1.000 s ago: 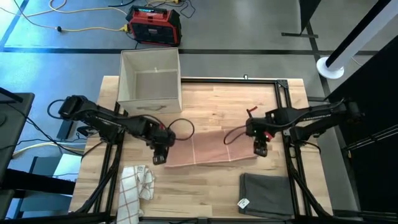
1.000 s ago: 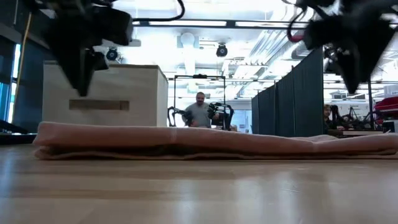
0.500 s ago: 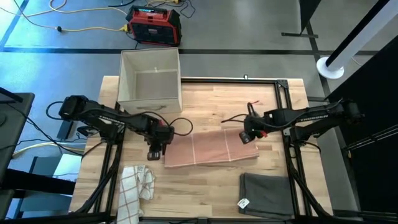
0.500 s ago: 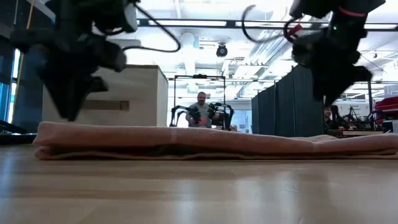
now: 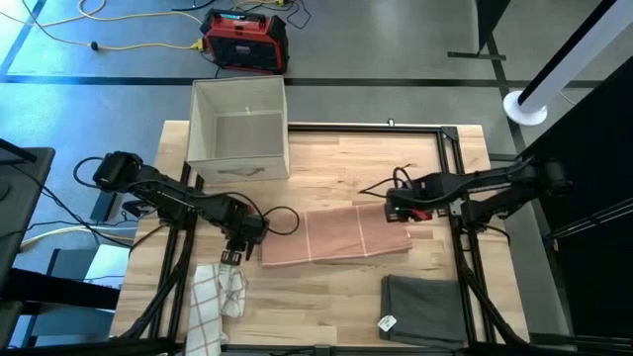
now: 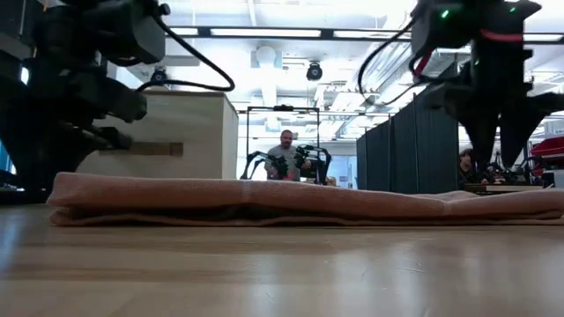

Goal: Fold towel
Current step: Fold the orange towel

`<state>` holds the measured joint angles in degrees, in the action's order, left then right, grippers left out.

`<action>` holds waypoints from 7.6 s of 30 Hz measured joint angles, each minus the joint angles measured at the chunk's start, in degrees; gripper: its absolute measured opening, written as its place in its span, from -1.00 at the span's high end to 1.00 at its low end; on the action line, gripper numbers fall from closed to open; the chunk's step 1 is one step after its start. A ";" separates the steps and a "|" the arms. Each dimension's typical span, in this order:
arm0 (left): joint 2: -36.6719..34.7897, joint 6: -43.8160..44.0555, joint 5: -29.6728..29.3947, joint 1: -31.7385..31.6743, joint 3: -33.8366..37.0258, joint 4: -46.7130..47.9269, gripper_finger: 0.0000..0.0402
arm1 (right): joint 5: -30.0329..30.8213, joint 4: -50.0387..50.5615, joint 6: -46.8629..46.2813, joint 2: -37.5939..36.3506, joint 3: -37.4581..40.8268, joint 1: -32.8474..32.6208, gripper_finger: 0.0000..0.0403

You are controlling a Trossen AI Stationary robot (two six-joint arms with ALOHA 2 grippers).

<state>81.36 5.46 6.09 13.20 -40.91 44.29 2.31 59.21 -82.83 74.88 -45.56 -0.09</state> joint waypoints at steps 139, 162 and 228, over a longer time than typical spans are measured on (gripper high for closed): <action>2.65 -2.54 4.64 -7.47 -1.11 -36.37 0.96 | 3.40 -50.76 46.20 28.98 -14.03 -9.63 1.00; -4.42 2.91 8.29 -14.79 -3.25 -21.22 0.96 | 1.66 -48.59 50.78 22.04 -13.60 -8.27 1.00; -20.48 7.83 -8.20 -16.21 -3.41 -8.34 0.96 | -9.69 -66.04 36.73 31.83 -7.69 -0.32 1.00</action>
<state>60.88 13.29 -2.11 -3.01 -44.31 35.94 -7.38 -6.83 -46.10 106.71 -53.25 -0.41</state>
